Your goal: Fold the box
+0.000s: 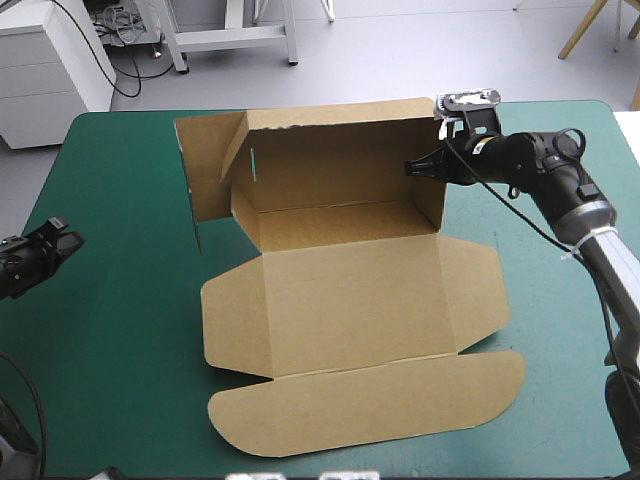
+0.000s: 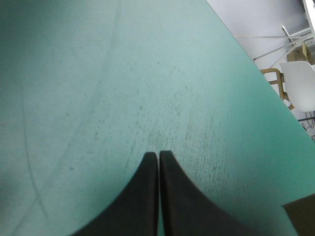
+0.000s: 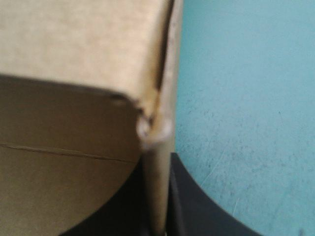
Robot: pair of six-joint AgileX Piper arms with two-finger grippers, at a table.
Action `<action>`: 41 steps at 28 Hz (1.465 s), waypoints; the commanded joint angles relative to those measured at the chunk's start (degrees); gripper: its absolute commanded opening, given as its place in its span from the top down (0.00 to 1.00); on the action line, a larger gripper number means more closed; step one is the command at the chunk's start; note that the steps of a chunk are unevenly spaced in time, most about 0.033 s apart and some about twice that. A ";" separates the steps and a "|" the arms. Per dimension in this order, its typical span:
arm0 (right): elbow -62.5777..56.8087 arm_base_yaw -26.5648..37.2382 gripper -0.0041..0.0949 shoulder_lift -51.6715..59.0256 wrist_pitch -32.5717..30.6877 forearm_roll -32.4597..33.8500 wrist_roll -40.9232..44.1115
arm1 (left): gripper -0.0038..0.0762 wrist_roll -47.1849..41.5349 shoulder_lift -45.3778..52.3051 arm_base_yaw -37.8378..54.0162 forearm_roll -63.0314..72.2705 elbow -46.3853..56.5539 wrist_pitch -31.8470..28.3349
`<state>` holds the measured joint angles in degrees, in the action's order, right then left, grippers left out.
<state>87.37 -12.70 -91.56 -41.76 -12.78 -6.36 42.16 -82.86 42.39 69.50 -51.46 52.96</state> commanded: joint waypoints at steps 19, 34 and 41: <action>5.16 0.32 0.97 -1.90 -27.20 6.20 9.93 | 0.96 0.64 2.01 0.14 3.36 -1.13 3.68; 5.37 0.32 0.97 -11.84 -17.78 14.06 10.35 | 0.96 0.28 2.01 0.14 3.46 -1.13 4.68; 5.37 0.32 0.52 -11.84 -16.60 13.51 10.56 | 0.96 0.28 2.01 0.14 3.46 -1.13 3.82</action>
<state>91.41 -12.70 -106.13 -58.85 -0.44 4.87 42.65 -82.77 42.39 69.47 -51.45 56.22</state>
